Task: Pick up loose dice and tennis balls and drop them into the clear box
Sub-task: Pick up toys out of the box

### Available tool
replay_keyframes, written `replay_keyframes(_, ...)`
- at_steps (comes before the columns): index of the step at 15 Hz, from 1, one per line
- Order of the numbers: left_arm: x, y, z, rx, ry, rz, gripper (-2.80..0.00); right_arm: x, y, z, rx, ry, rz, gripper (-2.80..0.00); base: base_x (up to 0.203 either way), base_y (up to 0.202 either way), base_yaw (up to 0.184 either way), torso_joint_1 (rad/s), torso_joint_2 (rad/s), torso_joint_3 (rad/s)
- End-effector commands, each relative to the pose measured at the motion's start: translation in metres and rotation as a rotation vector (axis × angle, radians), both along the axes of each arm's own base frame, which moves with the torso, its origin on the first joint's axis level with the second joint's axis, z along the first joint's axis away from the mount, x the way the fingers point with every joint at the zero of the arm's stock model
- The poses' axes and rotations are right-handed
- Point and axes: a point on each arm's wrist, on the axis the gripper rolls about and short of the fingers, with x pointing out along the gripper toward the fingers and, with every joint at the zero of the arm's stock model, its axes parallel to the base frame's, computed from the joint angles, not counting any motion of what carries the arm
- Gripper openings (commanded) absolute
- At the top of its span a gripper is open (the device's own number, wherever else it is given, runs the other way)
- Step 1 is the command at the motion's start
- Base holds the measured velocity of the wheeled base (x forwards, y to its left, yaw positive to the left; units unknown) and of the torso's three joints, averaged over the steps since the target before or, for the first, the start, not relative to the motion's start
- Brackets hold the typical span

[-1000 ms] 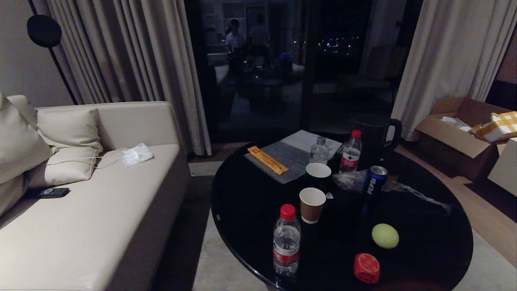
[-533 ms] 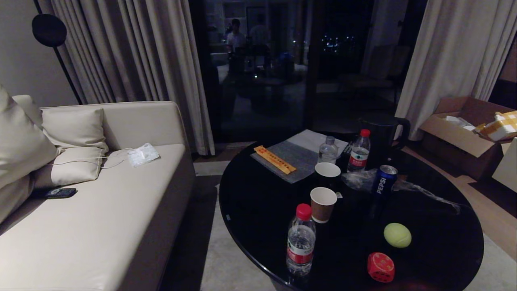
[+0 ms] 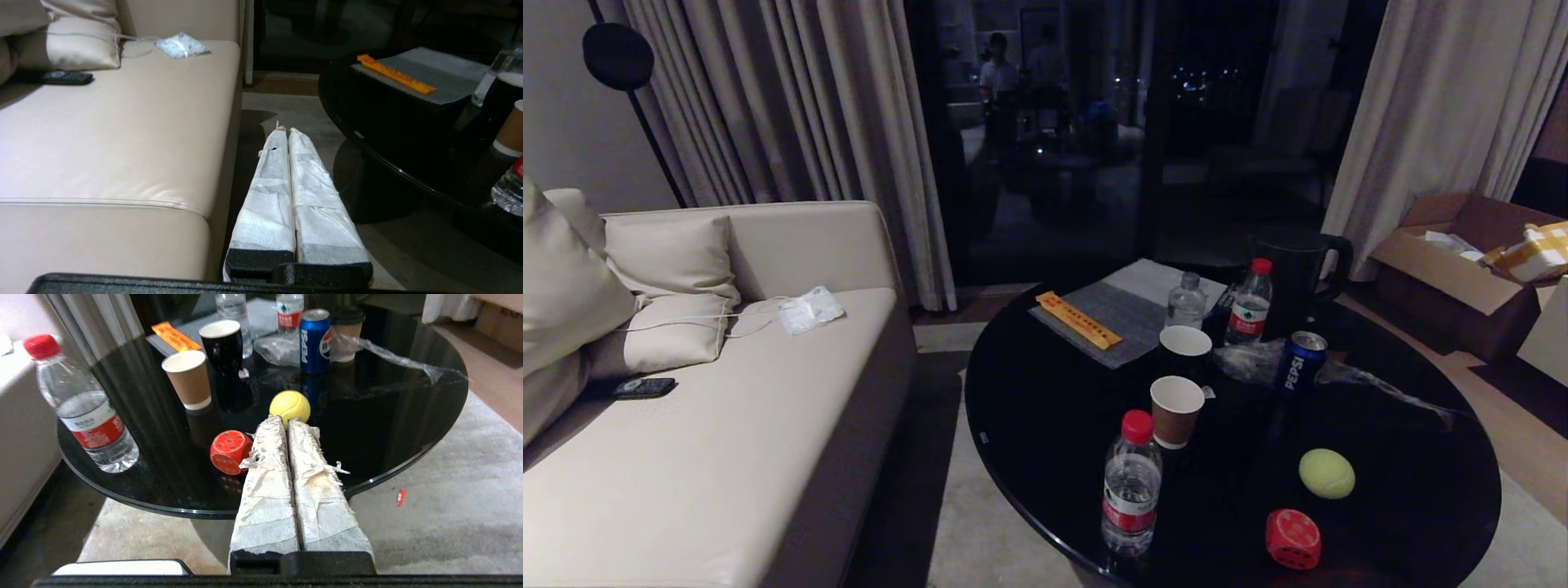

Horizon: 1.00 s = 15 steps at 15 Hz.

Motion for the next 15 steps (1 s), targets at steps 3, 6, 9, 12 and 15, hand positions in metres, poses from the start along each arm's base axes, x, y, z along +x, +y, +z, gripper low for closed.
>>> replay_keyframes(3, 0.0002, 0.0, -0.0004, -0.007, 0.003, 0.002, -2.8, 0.0001, 0.0, -0.0001, 0.001, 0.003, 0.0, -2.8, 0.0, 0.0, 0.0, 0.003, 0.0, -0.187)
replay_keyframes(6, 0.0002, 0.0, -0.0002, -0.003, 0.001, 0.002, -2.8, 0.0001, 0.0, -0.0001, 0.001, 0.002, 0.001, -2.8, 0.0, 0.0, 0.0, 0.004, 0.0, -0.191)
replay_keyframes(9, 0.0002, 0.0001, -0.0002, -0.005, 0.001, 0.003, -2.8, 0.0001, 0.0, -0.0001, 0.001, 0.002, 0.0, -2.8, 0.0, 0.0, 0.0, 0.004, 0.01, -0.198)
replay_keyframes(12, 0.0002, 0.0001, -0.0002, -0.005, 0.001, 0.003, -2.8, 0.0001, 0.0, -0.0002, 0.001, 0.004, 0.0, -2.8, 0.0, 0.0, 0.0, 0.0, 0.0, -0.201)
replay_keyframes(15, 0.0002, 0.0001, -0.0004, -0.007, 0.003, 0.003, -2.8, 0.0001, 0.0, -0.0002, -0.001, 0.003, 0.0, -2.8, 0.0, 0.0, 0.0, 0.002, 0.0, -0.197)
